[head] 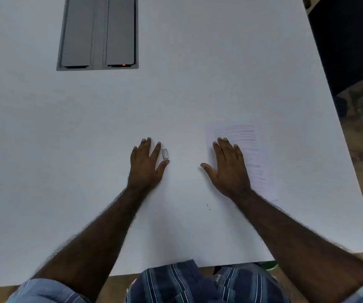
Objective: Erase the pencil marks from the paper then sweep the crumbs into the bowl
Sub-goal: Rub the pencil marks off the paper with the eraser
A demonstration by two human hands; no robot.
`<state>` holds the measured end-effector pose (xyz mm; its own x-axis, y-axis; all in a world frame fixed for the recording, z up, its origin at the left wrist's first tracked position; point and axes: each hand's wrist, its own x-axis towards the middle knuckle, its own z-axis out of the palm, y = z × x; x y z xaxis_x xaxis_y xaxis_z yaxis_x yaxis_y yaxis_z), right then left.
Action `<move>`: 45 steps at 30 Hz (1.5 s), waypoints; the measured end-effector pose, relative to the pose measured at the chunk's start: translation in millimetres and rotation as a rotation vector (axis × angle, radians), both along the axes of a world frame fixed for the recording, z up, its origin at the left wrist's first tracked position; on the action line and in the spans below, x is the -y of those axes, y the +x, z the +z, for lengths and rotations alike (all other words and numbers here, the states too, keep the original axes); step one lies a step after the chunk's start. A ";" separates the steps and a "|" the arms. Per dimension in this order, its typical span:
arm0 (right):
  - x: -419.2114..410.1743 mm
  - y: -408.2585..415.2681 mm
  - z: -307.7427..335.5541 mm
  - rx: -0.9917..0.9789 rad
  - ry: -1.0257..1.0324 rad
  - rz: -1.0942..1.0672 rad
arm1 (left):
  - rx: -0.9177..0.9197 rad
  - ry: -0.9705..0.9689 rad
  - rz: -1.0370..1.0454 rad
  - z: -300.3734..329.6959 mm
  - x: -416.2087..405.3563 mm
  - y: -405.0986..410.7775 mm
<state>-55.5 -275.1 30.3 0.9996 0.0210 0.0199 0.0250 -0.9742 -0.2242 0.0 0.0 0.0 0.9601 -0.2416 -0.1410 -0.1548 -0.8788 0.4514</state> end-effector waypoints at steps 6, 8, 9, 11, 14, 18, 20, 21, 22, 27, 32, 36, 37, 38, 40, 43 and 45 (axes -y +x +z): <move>-7.3 -5.9 7.7 -0.028 0.056 -0.048 | 0.083 -0.032 -0.028 0.4 -1.2 8.1; -7.1 -6.0 10.8 -0.005 0.090 -0.056 | 0.094 -0.046 -0.032 1.0 0.8 9.3; -7.4 -6.7 10.7 -0.004 0.119 -0.071 | 0.093 -0.055 -0.039 0.1 2.9 9.5; -10.2 -7.2 14.1 -0.021 0.197 -0.108 | 0.090 -0.072 -0.056 1.8 9.7 8.6; -16.1 -7.0 20.8 -0.076 0.364 -0.165 | 0.123 -0.107 -0.103 8.2 26.5 3.8; -19.3 -0.6 31.1 -0.226 0.648 -0.337 | 0.175 -0.174 -0.172 18.9 58.9 -2.1; -15.6 1.7 34.7 -0.250 0.737 -0.392 | 0.182 -0.205 -0.200 24.3 76.5 -5.3; -12.1 2.5 35.6 -0.265 0.766 -0.415 | 0.186 -0.218 -0.212 26.1 85.2 -6.9; -7.7 3.2 37.2 -0.281 0.788 -0.438 | 0.190 -0.232 -0.226 28.2 93.7 -8.6; 21.4 4.5 38.2 -0.323 0.868 -0.540 | 0.190 -0.263 -0.273 31.6 131.2 -13.8; 50.7 2.1 35.0 -0.352 0.940 -0.551 | 0.172 -0.255 -0.320 22.7 157.2 -15.7; 75.2 -0.4 22.1 -0.285 0.911 -0.568 | 0.158 -0.261 -0.357 10.7 163.7 -8.7; 80.4 -1.2 18.2 -0.243 0.884 -0.570 | 0.151 -0.252 -0.350 7.8 163.2 -4.7; 85.2 -1.9 14.2 -0.199 0.856 -0.568 | 0.145 -0.241 -0.341 4.8 162.4 -0.3; 93.7 -3.3 6.4 -0.124 0.823 -0.559 | 0.148 -0.206 -0.319 -2.4 159.5 9.5; 103.7 -6.2 -2.7 -0.087 0.804 -0.548 | 0.128 -0.139 -0.284 -13.3 155.1 22.2; 110.0 -9.3 -7.4 -0.085 0.791 -0.527 | 0.123 -0.104 -0.281 -20.4 154.1 25.9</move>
<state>-64.8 -385.1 22.8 0.8755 -0.4207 -0.2379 -0.4205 -0.4206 -0.8039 25.9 -154.1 -20.4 0.8621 -0.5067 0.0111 -0.4438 -0.7441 0.4994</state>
